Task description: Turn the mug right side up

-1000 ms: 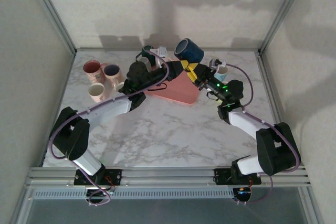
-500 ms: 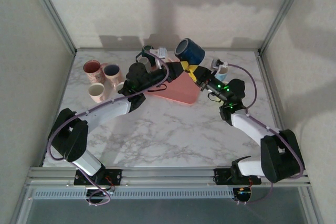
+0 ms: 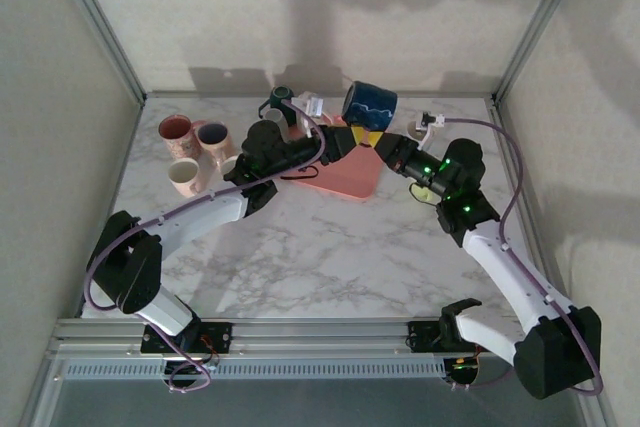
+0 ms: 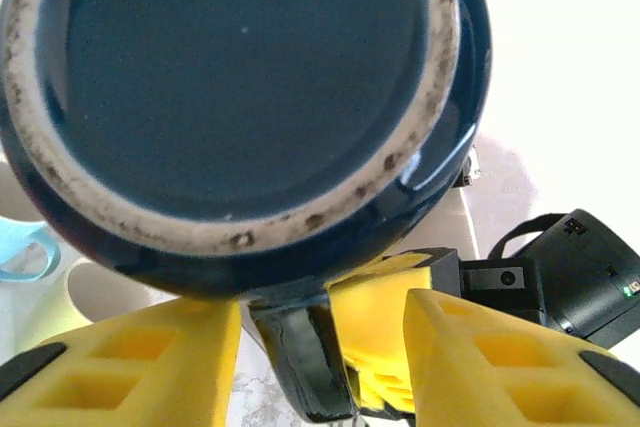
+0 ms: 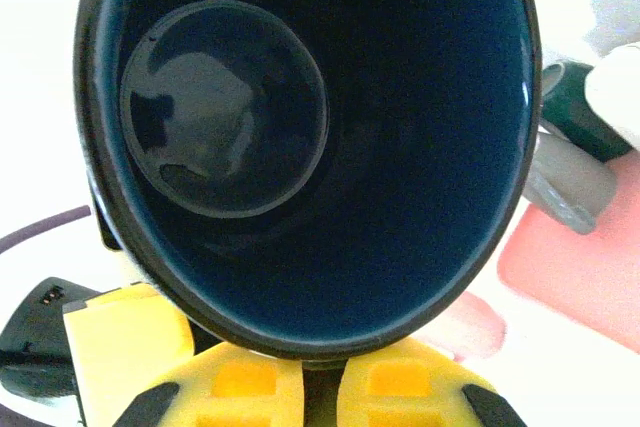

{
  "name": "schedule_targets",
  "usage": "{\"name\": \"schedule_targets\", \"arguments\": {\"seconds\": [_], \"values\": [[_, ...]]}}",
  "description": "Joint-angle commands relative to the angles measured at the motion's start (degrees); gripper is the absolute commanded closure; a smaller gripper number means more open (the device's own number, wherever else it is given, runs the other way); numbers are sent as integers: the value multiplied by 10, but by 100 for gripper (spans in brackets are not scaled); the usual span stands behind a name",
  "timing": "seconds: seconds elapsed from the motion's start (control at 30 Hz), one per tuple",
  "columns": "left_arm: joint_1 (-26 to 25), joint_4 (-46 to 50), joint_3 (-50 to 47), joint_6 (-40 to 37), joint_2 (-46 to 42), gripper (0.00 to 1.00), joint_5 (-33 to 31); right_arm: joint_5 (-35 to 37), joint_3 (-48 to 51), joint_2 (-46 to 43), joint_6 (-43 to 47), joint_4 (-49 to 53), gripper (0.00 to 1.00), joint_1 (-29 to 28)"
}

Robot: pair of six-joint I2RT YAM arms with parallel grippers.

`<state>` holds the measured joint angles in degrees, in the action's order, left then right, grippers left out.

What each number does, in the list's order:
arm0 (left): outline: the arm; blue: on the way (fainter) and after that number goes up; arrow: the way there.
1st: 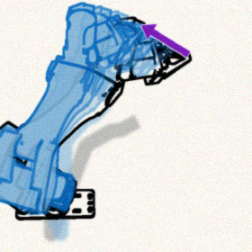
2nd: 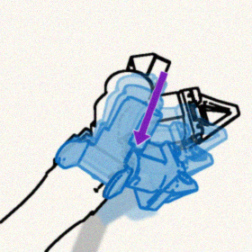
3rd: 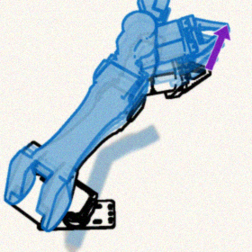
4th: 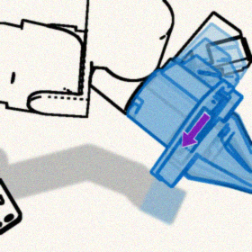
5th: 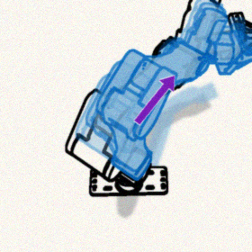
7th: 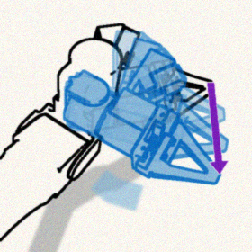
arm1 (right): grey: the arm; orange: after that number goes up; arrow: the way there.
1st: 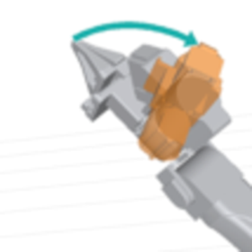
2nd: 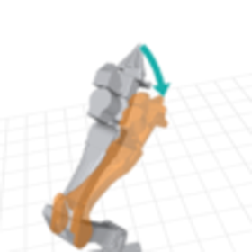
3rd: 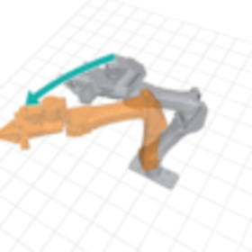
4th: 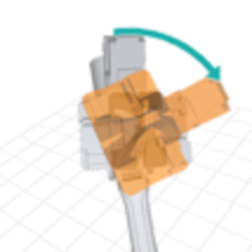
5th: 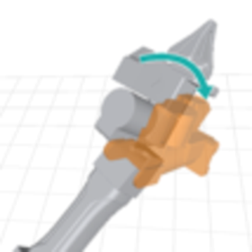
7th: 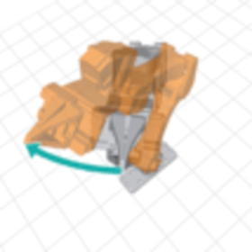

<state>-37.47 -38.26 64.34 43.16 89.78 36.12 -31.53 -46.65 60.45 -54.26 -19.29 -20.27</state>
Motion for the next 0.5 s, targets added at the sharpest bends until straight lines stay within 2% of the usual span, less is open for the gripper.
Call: {"name": "schedule_targets", "arguments": {"seconds": [0.0, 0.47], "values": [[2, -6, 19, -16, -5, 50, -7, -3, -30, -28, 62, 28, 100, -1], [4, 100, 16, -96, -32, 39, -17, 44, -61, -40, 119, 142, 100, 2]]}}
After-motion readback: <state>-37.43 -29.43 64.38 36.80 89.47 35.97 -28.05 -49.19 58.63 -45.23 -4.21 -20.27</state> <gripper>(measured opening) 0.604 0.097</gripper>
